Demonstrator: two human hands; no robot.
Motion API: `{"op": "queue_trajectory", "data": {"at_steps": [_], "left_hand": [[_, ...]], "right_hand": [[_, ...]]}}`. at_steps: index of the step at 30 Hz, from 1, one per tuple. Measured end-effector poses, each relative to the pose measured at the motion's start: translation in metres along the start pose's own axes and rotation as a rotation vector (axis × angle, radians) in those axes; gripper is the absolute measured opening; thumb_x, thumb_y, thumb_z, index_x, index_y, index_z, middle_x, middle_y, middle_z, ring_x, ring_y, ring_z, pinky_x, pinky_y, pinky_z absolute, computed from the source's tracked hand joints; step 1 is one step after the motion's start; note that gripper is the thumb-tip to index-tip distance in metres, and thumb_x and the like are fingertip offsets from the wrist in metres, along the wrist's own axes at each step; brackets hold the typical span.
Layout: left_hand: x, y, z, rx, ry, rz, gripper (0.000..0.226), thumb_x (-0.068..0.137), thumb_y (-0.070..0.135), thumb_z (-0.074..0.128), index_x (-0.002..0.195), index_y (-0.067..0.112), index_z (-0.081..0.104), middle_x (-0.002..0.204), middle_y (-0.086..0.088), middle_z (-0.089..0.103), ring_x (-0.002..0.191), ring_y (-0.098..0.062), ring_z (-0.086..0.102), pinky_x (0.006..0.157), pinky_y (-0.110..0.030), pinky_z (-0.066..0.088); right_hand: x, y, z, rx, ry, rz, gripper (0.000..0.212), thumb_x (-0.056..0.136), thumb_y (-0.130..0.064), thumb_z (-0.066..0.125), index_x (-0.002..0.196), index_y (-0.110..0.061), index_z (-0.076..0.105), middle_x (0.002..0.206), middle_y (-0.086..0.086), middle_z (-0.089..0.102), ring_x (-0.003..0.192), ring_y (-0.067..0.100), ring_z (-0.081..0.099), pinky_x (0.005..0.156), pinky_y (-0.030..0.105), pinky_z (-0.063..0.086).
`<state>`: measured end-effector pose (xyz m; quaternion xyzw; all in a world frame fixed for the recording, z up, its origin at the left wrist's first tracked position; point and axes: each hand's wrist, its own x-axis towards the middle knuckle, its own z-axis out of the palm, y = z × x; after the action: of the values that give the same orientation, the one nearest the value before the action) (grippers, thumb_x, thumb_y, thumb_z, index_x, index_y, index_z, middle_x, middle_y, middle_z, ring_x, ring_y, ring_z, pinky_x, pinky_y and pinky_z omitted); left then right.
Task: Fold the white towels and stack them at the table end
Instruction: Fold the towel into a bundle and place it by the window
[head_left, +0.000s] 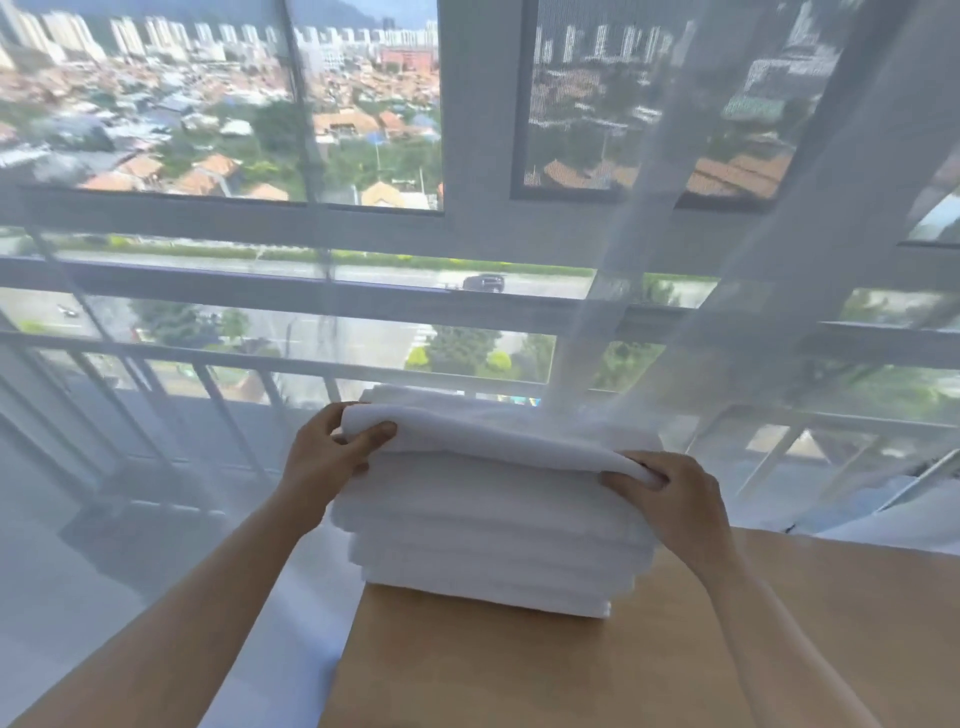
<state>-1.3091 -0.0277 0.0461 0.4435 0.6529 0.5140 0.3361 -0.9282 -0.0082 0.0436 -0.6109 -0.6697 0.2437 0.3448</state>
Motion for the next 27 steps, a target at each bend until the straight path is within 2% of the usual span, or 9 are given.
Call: {"op": "queue_trajectory", "data": {"at_steps": [6, 10, 12, 15, 17, 18, 21, 24, 27], "left_hand": [[0.01, 0.02, 0.01, -0.242, 0.017, -0.24, 0.052, 0.072, 0.048, 0.081, 0.104, 0.009, 0.073, 0.103, -0.01, 0.072, 0.092, -0.024, 0.072, 0.064, -0.03, 0.062], [0.018, 0.026, 0.012, -0.251, -0.044, -0.304, 0.046, 0.093, 0.034, 0.069, 0.127, 0.004, 0.063, 0.096, 0.0, 0.067, 0.079, -0.006, 0.069, 0.053, -0.015, 0.055], [0.024, 0.03, 0.011, -0.232, -0.099, -0.35, 0.046, 0.098, 0.028, 0.063, 0.136, 0.003, 0.056, 0.095, 0.006, 0.062, 0.07, 0.005, 0.068, 0.052, -0.007, 0.049], [0.036, 0.042, 0.004, -0.191, -0.189, -0.515, 0.057, 0.085, 0.044, 0.072, 0.127, 0.006, 0.061, 0.11, -0.006, 0.067, 0.091, -0.02, 0.072, 0.06, -0.033, 0.062], [0.043, 0.049, 0.006, -0.142, -0.244, -0.588, 0.06, 0.075, 0.053, 0.074, 0.118, 0.012, 0.065, 0.103, -0.008, 0.075, 0.087, -0.028, 0.075, 0.067, -0.042, 0.061], [0.047, 0.052, 0.01, -0.073, -0.243, -0.579, 0.063, 0.071, 0.057, 0.075, 0.116, 0.014, 0.065, 0.099, -0.005, 0.077, 0.087, -0.025, 0.076, 0.07, -0.041, 0.061], [0.054, 0.049, 0.031, 0.109, -0.137, -0.45, 0.078, 0.079, 0.058, 0.074, 0.136, 0.008, 0.056, 0.13, -0.007, 0.063, 0.122, -0.031, 0.059, 0.099, -0.036, 0.049], [0.057, 0.051, 0.037, 0.19, -0.069, -0.279, 0.049, 0.087, 0.044, 0.075, 0.106, 0.0, 0.07, 0.08, -0.003, 0.075, 0.067, -0.024, 0.072, 0.049, -0.02, 0.054], [0.059, 0.051, 0.021, 0.224, -0.053, -0.159, 0.033, 0.088, 0.045, 0.073, 0.091, 0.012, 0.075, 0.075, -0.002, 0.077, 0.066, -0.021, 0.075, 0.06, -0.033, 0.06]], "right_hand": [[0.015, 0.023, -0.005, 0.333, -0.015, 0.282, 0.019, 0.074, -0.041, 0.086, 0.083, -0.027, 0.077, 0.091, -0.006, 0.072, 0.095, 0.016, 0.067, 0.076, 0.029, 0.049], [0.03, 0.031, 0.0, 0.244, 0.02, 0.417, 0.054, 0.07, -0.044, 0.088, 0.111, -0.021, 0.063, 0.111, 0.004, 0.058, 0.1, 0.022, 0.061, 0.076, 0.031, 0.048], [0.037, 0.032, 0.001, 0.255, 0.004, 0.497, 0.066, 0.07, -0.049, 0.086, 0.119, -0.018, 0.054, 0.106, 0.001, 0.057, 0.092, 0.018, 0.062, 0.068, 0.028, 0.047], [0.047, 0.036, -0.001, 0.234, -0.035, 0.6, 0.069, 0.076, -0.057, 0.078, 0.12, -0.013, 0.049, 0.105, 0.0, 0.057, 0.088, 0.017, 0.059, 0.06, 0.026, 0.041], [0.054, 0.041, -0.001, 0.2, -0.054, 0.631, 0.065, 0.08, -0.062, 0.071, 0.113, -0.009, 0.053, 0.108, 0.003, 0.06, 0.091, 0.022, 0.06, 0.065, 0.031, 0.044], [0.058, 0.043, -0.001, 0.201, -0.059, 0.639, 0.063, 0.081, -0.063, 0.069, 0.108, -0.008, 0.056, 0.106, 0.004, 0.061, 0.09, 0.022, 0.061, 0.068, 0.033, 0.046], [0.067, 0.042, -0.003, 0.264, -0.081, 0.652, 0.062, 0.084, -0.063, 0.067, 0.106, -0.005, 0.061, 0.1, 0.007, 0.064, 0.089, 0.025, 0.063, 0.074, 0.035, 0.051], [0.072, 0.037, -0.009, 0.25, -0.071, 0.639, 0.061, 0.087, -0.059, 0.066, 0.111, -0.002, 0.06, 0.103, 0.008, 0.063, 0.091, 0.027, 0.063, 0.08, 0.037, 0.052], [0.075, 0.027, -0.013, 0.328, -0.044, 0.587, 0.052, 0.09, -0.051, 0.067, 0.111, -0.006, 0.053, 0.108, 0.005, 0.06, 0.09, 0.024, 0.06, 0.07, 0.033, 0.047]]}}
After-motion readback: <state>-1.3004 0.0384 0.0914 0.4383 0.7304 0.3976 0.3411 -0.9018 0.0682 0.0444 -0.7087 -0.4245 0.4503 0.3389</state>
